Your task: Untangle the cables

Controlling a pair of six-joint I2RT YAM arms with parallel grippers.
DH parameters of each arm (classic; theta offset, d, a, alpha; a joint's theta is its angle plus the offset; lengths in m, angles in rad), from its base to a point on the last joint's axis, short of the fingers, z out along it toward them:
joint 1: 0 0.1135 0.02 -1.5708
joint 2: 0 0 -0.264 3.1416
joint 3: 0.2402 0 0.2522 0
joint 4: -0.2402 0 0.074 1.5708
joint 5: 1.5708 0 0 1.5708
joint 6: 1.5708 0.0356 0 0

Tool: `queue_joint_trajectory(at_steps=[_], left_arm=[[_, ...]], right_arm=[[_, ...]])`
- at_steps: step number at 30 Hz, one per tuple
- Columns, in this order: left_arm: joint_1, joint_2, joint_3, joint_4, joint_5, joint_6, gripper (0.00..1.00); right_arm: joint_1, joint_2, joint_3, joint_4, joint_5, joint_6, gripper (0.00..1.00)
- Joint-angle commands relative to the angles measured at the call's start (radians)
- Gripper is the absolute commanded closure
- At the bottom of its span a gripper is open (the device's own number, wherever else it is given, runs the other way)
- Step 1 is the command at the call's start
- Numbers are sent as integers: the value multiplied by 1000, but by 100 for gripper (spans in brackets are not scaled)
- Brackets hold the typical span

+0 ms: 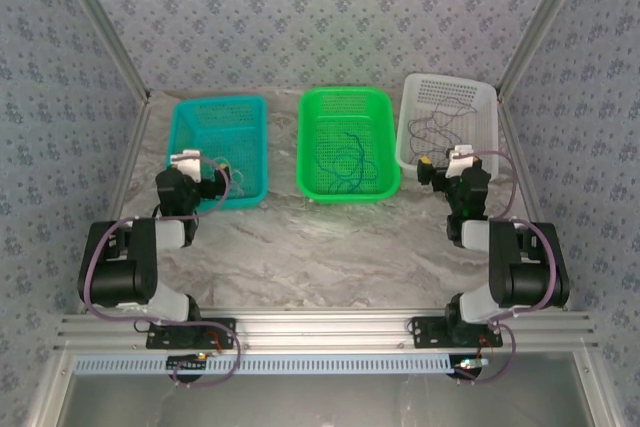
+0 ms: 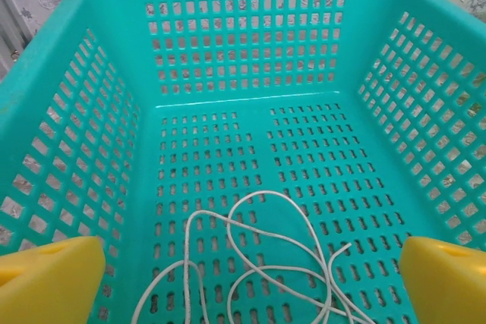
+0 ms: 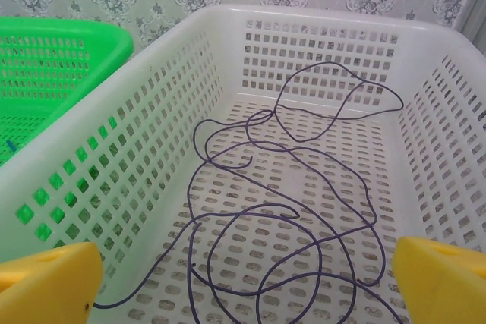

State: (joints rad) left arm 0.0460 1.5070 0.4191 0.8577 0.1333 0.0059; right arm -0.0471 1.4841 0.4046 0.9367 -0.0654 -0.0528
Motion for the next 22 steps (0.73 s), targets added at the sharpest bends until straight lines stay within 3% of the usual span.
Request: queue_joint_trajectory(at_steps=[1, 22], left_arm=[[7, 26, -14, -29, -38, -21, 1], [6, 27, -14, -29, -39, -21, 1]], right_arm=[[0, 37, -13, -134, 42, 32, 0], [6, 36, -13, -133, 55, 28, 0]])
